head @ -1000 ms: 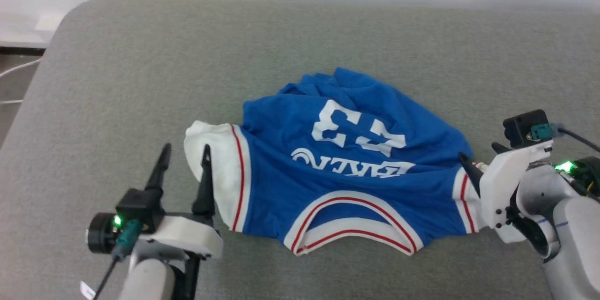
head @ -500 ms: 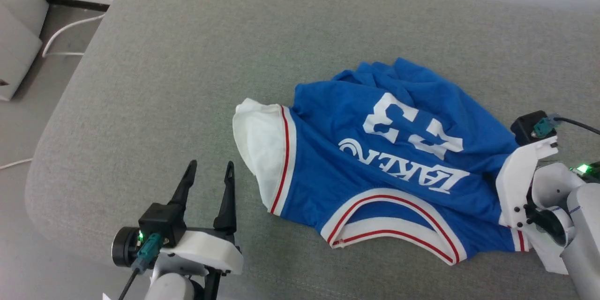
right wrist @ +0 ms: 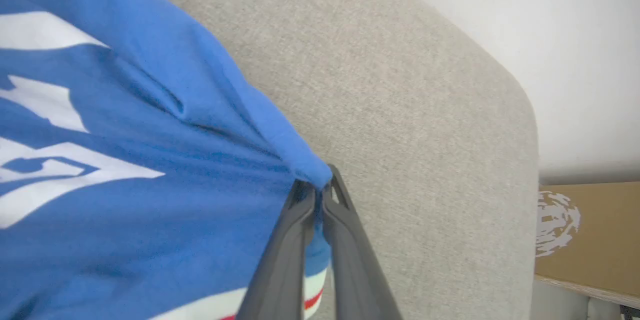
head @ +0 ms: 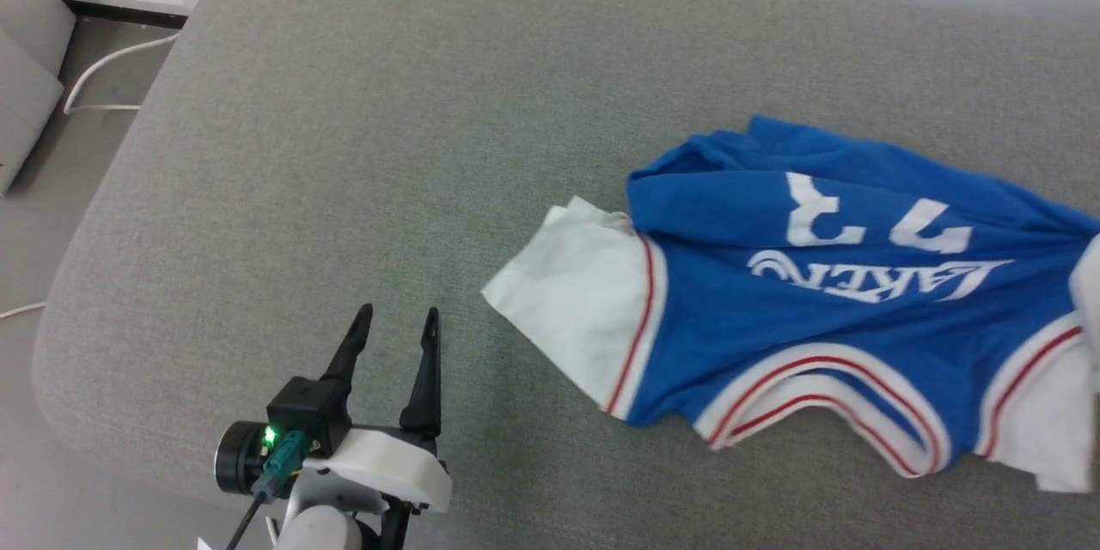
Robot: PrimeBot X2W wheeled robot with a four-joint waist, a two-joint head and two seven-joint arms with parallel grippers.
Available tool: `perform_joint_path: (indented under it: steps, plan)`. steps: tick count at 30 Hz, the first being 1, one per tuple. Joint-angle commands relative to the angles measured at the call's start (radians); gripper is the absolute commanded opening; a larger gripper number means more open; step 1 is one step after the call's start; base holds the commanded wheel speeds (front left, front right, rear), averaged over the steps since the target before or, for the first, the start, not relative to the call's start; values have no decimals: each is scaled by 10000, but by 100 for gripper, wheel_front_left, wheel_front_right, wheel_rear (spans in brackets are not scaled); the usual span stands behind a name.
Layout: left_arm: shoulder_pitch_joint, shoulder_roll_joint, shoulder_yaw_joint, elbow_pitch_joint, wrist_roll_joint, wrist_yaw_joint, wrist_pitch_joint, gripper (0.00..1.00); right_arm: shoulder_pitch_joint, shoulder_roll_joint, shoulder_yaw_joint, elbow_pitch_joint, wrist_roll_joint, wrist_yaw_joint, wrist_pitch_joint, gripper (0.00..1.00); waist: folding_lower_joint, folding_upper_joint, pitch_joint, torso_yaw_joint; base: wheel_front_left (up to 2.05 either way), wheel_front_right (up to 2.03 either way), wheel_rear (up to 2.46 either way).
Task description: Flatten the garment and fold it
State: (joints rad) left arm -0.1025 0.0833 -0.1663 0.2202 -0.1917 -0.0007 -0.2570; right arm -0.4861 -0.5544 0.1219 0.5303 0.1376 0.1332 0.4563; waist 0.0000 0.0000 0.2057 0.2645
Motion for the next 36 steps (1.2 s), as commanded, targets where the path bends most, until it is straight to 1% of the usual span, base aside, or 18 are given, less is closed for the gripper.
perform_joint_path:
  steps: [1, 4, 5, 6, 9, 12, 15, 17, 21, 23, 27, 31, 36]
  plan:
    - [-35, -58, 1, 22, 68, -119, -47, 100, -231, -181, -80, 110, -153, -25, -163, 0, 0, 0, 52, -21, 0, 0, 0]
    - [-73, -93, 2, 52, 103, -193, -47, 100, -512, -332, -35, 465, -241, -25, -680, 0, 0, 0, 141, -53, 0, 0, 0]
    - [-74, -103, 13, 68, 109, -210, -47, 100, -599, -275, 17, 571, -196, -25, -973, 76, 0, 0, 161, -79, 0, 0, 0]
    - [-74, -112, 26, 85, 112, -229, -47, 100, -662, -174, 89, 721, -66, -25, -1236, 100, 0, 0, 178, -105, 0, 0, 0]
    - [-58, -134, 56, 182, 127, -286, -47, 100, -769, 38, 238, 1193, 23, -25, -1940, 100, 0, 0, 118, -227, 0, 0, 0]
    - [-82, -147, 118, 279, 112, -334, -47, 100, -741, 311, 180, 1470, 22, -25, -2695, 100, 0, 0, -58, -452, 0, 0, 0]
    - [-56, -112, 181, 441, 87, -419, -47, 100, -481, 649, -25, 1449, 143, -25, -3445, 100, 0, 0, -300, -754, 0, 0, 0]
    - [-29, -65, 214, 564, 64, -466, -47, 100, -214, 864, -163, 1193, 217, -25, -3984, 100, 0, 0, -484, -1004, 0, 0, 0]
    - [33, 91, 278, 863, -48, -547, 38, 100, 597, 1438, -666, 239, 558, -25, -4787, 100, 0, 0, -805, -1564, 0, 0, 0]
    - [41, 211, 282, 1017, -106, -585, 365, 100, 1137, 1747, -896, -377, 727, -25, -5004, 100, 0, 0, -893, -1835, 0, 0, 0]
    - [-31, 519, 254, 1268, -195, -651, 1446, 100, 2325, 2425, -1381, -1747, 879, -25, -5168, 100, 0, 0, -915, -2325, 0, 0, 0]
    - [-172, 840, 246, 1205, -214, -649, 2417, 100, 3349, 3233, -1831, -3045, 846, -25, -5108, 100, 0, 0, -812, -2729, 0, 0, 0]
    - [-267, 1181, 315, 1040, -278, -519, 3714, 100, 4177, 3945, -2088, -4117, 723, -25, -4937, 100, 0, 0, -644, -3132, 0, 0, 0]
